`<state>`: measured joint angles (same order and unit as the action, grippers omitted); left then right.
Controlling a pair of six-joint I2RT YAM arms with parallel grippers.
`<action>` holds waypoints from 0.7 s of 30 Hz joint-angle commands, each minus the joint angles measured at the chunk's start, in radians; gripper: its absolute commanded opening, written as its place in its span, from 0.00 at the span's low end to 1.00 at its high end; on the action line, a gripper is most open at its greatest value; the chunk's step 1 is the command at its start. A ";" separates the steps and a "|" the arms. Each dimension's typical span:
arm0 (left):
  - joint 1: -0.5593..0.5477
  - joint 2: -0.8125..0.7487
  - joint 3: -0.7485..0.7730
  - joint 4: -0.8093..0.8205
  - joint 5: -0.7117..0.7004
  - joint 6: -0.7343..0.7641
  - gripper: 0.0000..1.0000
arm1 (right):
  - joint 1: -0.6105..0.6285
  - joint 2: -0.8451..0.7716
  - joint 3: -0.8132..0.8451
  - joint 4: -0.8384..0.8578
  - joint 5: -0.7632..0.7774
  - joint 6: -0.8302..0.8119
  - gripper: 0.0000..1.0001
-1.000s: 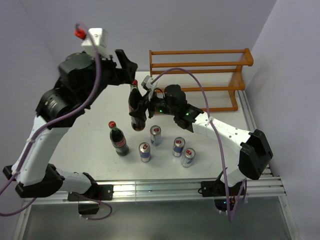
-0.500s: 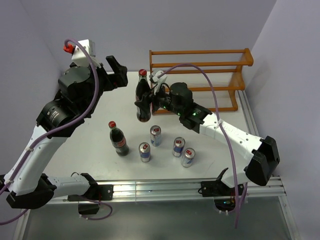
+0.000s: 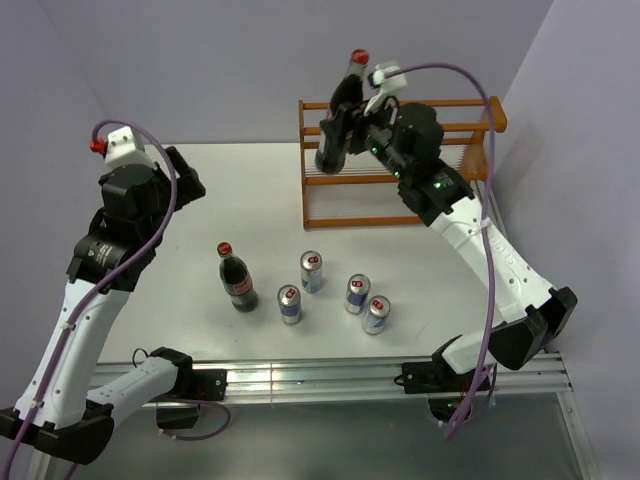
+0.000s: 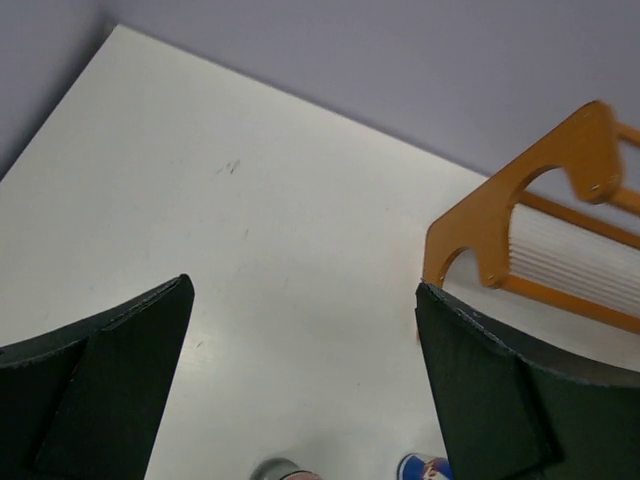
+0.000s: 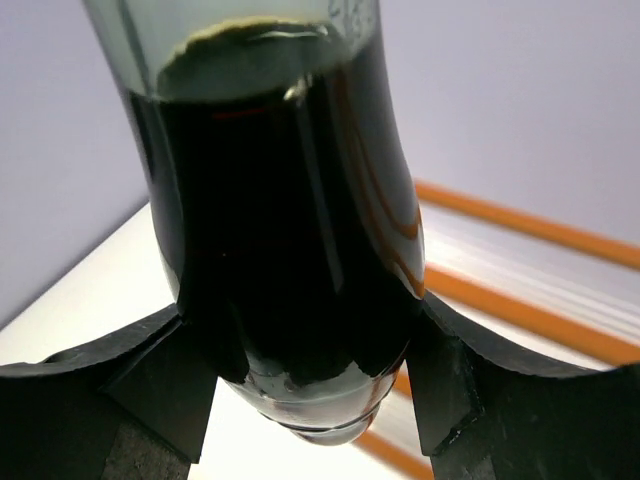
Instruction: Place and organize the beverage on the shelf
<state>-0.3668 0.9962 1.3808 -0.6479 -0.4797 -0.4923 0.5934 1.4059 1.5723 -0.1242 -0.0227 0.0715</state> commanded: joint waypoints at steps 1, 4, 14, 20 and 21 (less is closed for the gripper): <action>0.052 -0.048 -0.103 0.068 0.072 -0.008 1.00 | -0.078 -0.012 0.182 0.209 -0.022 0.042 0.00; 0.080 -0.109 -0.262 0.140 0.095 0.003 0.99 | -0.148 0.047 0.277 0.176 -0.085 0.074 0.00; 0.106 -0.160 -0.338 0.163 0.055 0.023 1.00 | -0.202 0.310 0.653 0.026 -0.102 -0.009 0.00; 0.106 -0.114 -0.333 0.149 0.084 0.029 1.00 | -0.207 0.444 0.833 -0.018 -0.108 -0.019 0.00; 0.108 -0.108 -0.333 0.148 0.087 0.031 1.00 | -0.208 0.467 0.860 -0.026 -0.114 -0.019 0.00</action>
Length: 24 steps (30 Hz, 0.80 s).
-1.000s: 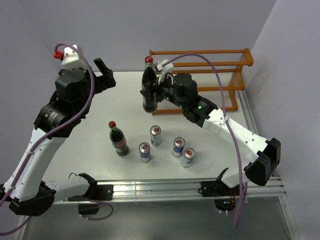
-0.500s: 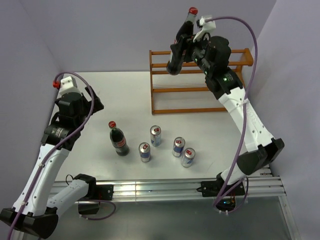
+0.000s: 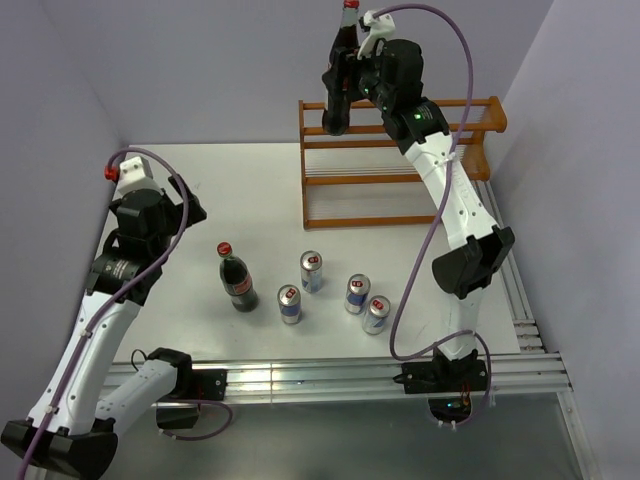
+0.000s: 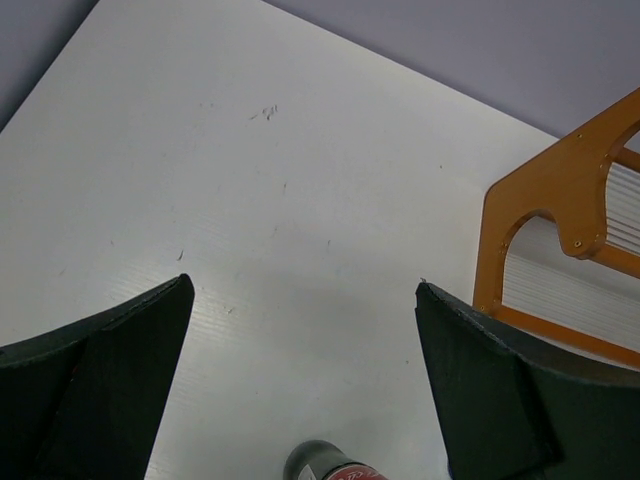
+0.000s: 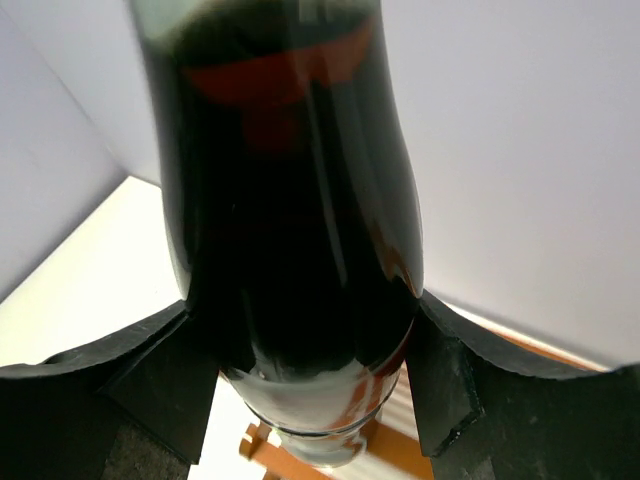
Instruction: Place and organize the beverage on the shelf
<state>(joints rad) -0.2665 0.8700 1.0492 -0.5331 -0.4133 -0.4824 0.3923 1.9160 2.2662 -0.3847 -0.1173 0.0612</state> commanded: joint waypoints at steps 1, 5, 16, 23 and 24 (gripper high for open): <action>0.007 0.024 -0.002 0.032 0.022 0.021 0.99 | -0.006 -0.038 0.171 0.236 -0.022 -0.008 0.00; 0.010 0.015 -0.008 0.041 0.037 0.025 0.99 | -0.006 -0.026 0.150 0.253 -0.038 -0.014 0.00; 0.012 0.021 -0.017 0.050 0.076 0.031 1.00 | 0.005 0.038 0.092 0.351 -0.065 -0.050 0.00; 0.013 0.026 -0.018 0.051 0.094 0.036 1.00 | 0.013 0.081 0.102 0.380 -0.058 -0.050 0.00; 0.013 0.027 -0.017 0.051 0.094 0.038 0.99 | 0.011 0.090 0.107 0.379 -0.065 -0.050 0.00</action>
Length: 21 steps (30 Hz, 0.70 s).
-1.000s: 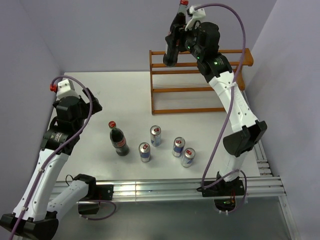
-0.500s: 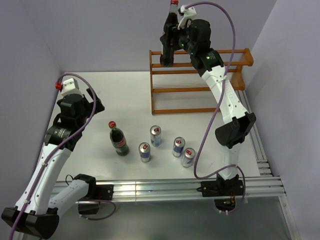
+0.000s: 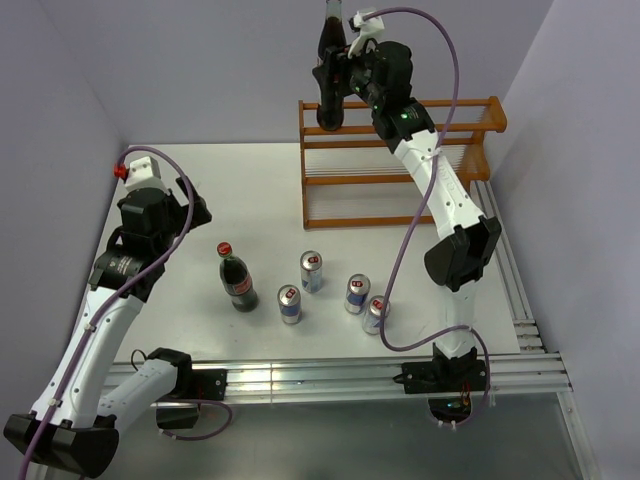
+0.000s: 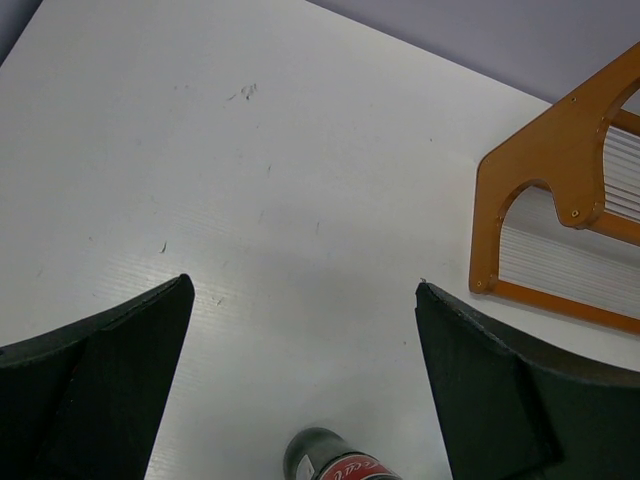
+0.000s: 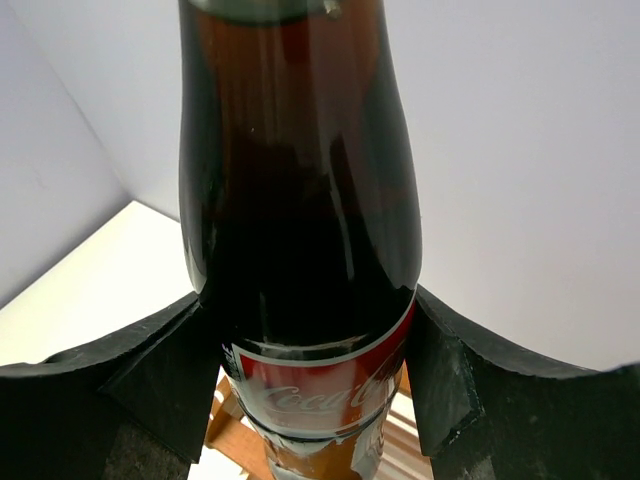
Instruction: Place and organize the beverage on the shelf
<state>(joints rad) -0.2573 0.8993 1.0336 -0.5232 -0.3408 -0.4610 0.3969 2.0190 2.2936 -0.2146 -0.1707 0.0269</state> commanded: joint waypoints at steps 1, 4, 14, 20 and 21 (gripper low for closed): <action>0.004 -0.002 -0.001 0.042 0.023 0.016 0.99 | 0.007 -0.008 0.082 0.208 -0.015 -0.016 0.00; 0.006 -0.002 -0.003 0.042 0.026 0.018 1.00 | 0.008 -0.008 0.050 0.282 -0.029 -0.005 0.00; 0.013 -0.010 -0.004 0.048 0.042 0.021 0.99 | 0.033 -0.012 -0.063 0.406 -0.072 -0.039 0.00; 0.015 -0.014 -0.009 0.054 0.049 0.024 1.00 | 0.031 -0.032 -0.151 0.486 -0.090 -0.038 0.00; 0.015 -0.016 -0.010 0.054 0.051 0.024 1.00 | 0.031 -0.037 -0.158 0.491 -0.089 -0.038 0.00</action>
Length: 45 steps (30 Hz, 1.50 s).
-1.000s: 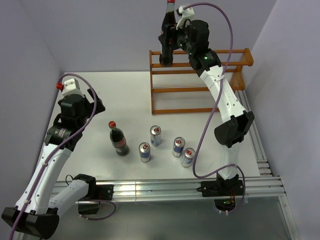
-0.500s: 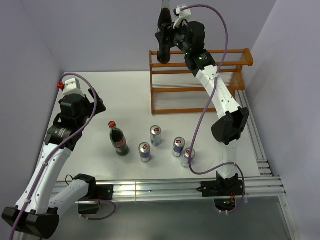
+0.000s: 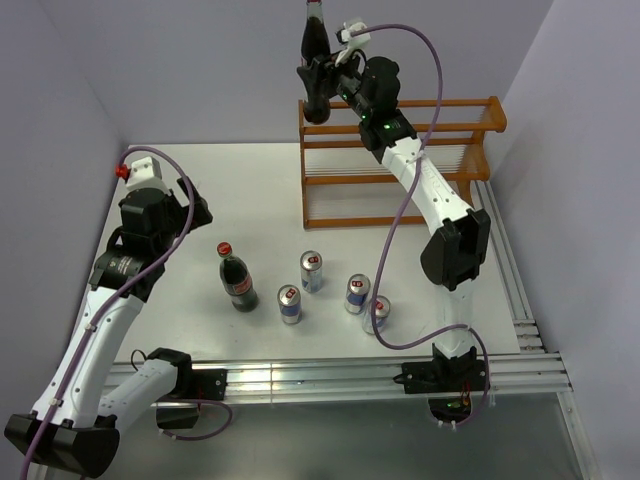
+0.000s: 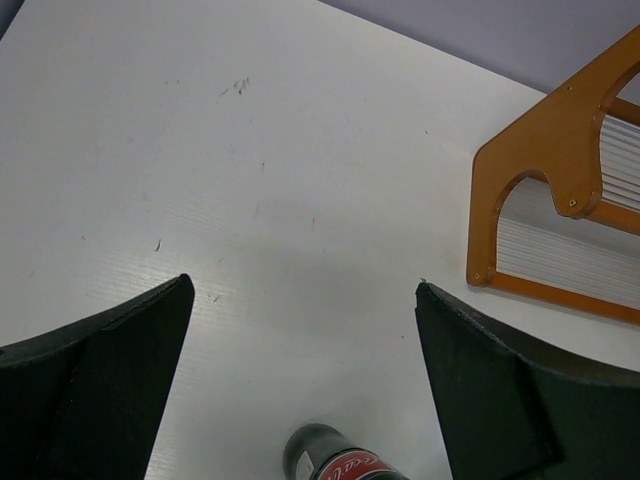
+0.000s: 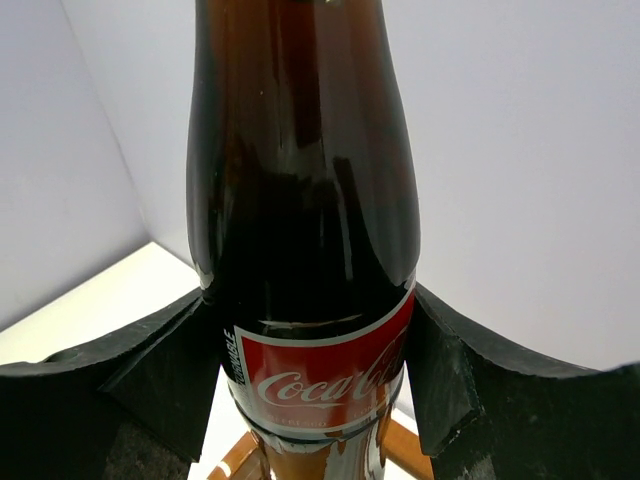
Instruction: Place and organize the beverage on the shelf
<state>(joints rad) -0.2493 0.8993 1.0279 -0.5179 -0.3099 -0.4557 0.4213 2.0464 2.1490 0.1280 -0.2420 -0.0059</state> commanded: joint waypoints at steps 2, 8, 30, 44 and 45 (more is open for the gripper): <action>0.007 -0.014 -0.005 0.048 0.025 0.020 0.99 | 0.007 -0.075 -0.034 0.154 -0.014 -0.006 0.00; 0.008 -0.016 -0.005 0.048 0.029 0.022 0.99 | 0.004 -0.086 -0.034 0.122 -0.005 -0.011 0.04; 0.007 -0.011 0.029 0.015 -0.018 0.020 1.00 | -0.009 -0.166 -0.080 0.084 0.069 0.041 1.00; 0.001 0.088 0.411 -0.295 0.114 -0.029 0.99 | -0.006 -0.457 -0.382 0.032 0.176 0.075 1.00; -0.005 0.098 0.428 -0.321 0.123 -0.029 0.99 | -0.004 -0.477 -0.391 0.000 0.182 0.078 1.00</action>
<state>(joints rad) -0.2459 0.9623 1.3804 -0.7181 -0.2531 -0.4694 0.4183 1.6524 1.7824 0.1642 -0.1139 0.0513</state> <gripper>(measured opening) 0.995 0.997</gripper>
